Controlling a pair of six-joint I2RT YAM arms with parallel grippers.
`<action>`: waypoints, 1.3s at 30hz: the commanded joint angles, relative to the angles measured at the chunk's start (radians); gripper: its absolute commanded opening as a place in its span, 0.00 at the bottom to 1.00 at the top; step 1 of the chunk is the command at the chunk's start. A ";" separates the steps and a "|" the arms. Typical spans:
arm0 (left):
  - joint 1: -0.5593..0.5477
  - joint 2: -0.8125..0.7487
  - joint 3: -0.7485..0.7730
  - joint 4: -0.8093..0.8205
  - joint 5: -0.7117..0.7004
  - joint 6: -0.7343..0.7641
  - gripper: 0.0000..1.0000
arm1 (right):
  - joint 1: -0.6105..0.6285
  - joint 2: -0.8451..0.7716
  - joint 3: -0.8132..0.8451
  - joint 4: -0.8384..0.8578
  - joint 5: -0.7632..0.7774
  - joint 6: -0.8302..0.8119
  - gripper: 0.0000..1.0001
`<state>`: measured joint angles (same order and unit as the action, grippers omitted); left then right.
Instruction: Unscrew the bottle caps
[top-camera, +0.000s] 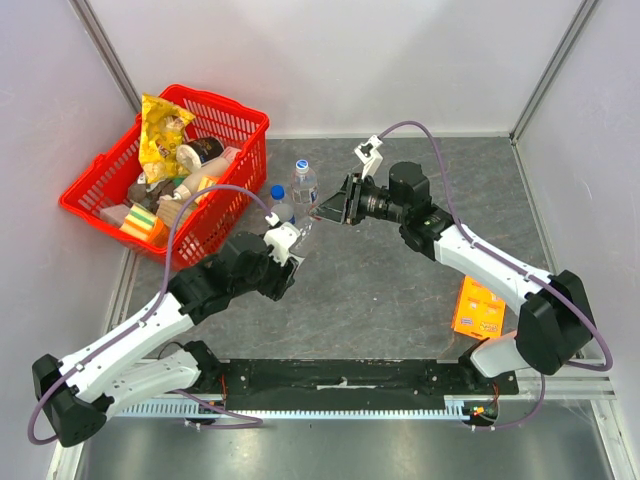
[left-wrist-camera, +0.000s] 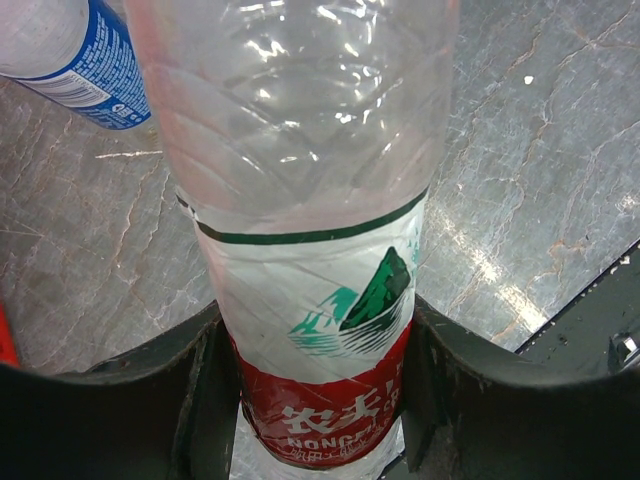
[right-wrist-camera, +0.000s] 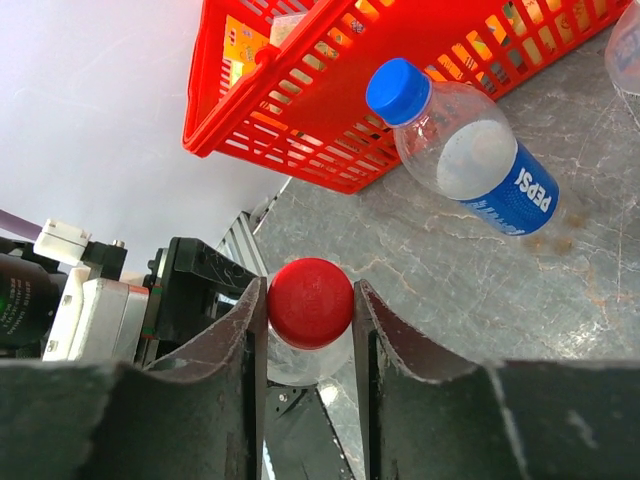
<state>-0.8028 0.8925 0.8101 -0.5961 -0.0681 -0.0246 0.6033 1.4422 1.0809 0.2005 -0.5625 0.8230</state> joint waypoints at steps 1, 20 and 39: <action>-0.006 -0.001 0.003 0.019 0.017 0.008 0.38 | 0.003 0.000 0.033 0.060 -0.014 0.010 0.30; -0.007 -0.127 0.003 0.093 0.267 0.023 0.36 | 0.003 -0.114 -0.070 0.234 -0.172 -0.056 0.00; -0.009 -0.116 0.058 0.323 1.004 -0.136 0.33 | 0.004 -0.359 -0.176 0.459 -0.414 -0.150 0.00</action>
<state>-0.8024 0.7990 0.8146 -0.4236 0.6693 -0.0952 0.5995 1.1095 0.9218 0.5320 -0.8875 0.6891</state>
